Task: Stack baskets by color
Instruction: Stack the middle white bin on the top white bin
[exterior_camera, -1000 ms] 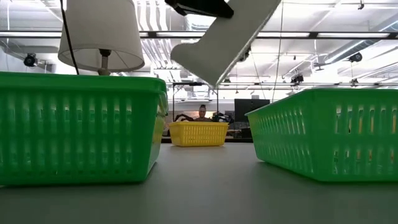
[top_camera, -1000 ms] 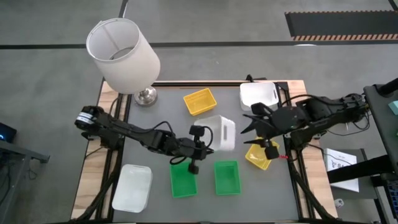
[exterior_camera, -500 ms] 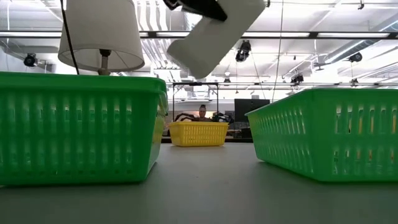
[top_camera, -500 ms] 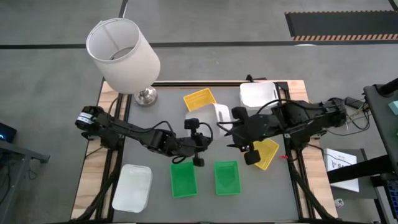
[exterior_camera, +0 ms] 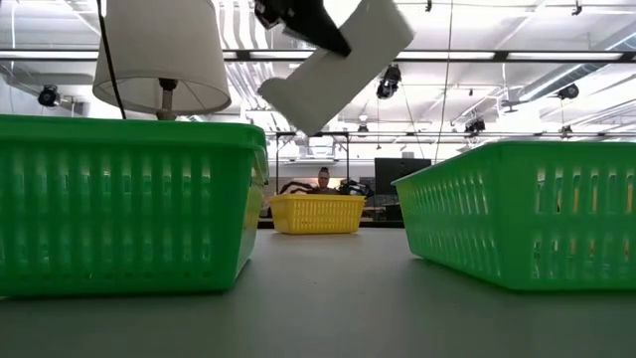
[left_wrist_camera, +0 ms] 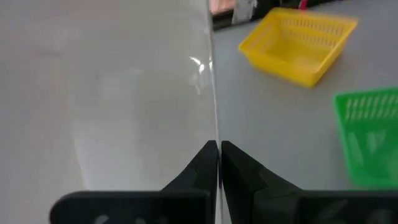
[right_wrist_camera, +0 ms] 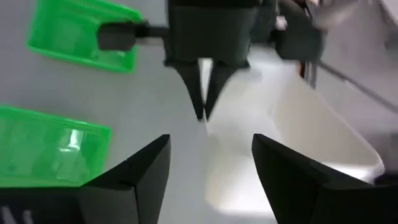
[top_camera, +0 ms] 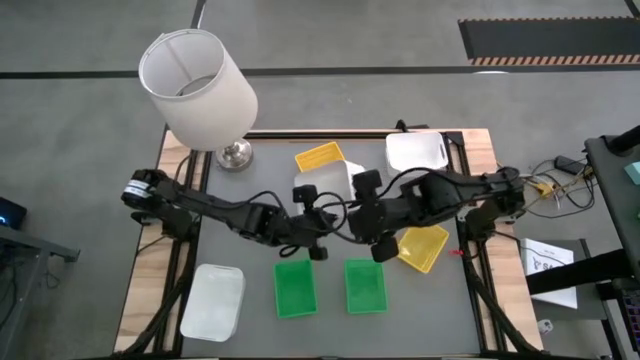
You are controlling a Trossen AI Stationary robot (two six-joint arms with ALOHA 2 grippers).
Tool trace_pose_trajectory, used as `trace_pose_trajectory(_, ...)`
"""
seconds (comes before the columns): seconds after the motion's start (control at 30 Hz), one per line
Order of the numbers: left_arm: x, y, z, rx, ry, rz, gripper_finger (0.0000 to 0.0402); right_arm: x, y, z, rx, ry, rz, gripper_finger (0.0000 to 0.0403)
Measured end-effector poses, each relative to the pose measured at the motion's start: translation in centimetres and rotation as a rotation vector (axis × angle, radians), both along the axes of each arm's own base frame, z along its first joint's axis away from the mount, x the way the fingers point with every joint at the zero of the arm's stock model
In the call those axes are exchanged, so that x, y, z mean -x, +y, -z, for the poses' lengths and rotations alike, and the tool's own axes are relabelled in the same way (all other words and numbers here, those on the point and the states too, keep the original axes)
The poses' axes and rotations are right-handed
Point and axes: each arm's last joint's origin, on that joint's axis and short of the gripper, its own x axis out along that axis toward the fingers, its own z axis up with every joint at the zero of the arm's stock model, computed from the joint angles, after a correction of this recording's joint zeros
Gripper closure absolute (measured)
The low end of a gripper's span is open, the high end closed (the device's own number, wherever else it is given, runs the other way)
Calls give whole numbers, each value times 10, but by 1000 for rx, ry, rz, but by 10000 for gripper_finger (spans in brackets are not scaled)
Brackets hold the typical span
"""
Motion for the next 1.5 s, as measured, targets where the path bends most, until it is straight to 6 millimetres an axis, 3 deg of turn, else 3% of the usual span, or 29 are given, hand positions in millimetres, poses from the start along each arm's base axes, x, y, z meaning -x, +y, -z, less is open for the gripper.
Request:
trace_pose_trajectory(0.13,6,9,9,-4,112,-32,401,3,-2,6,1,61,67,185)
trace_pose_trajectory(0.33,18,11,25,76,283,-18,401,24,-7,-3,-90,68,181,198)
trace_pose_trajectory(0.6,10,13,45,180,357,65,402,70,-8,1,-227,90,263,202)
trace_pose_trajectory(0.77,-13,22,58,252,283,110,402,87,-6,22,-301,-7,265,202)
trace_pose_trajectory(1.0,-37,35,86,251,263,111,402,102,-10,68,-331,-63,247,202)
trace_pose_trajectory(1.5,-50,52,87,275,140,101,390,114,-15,148,-402,-116,307,202)
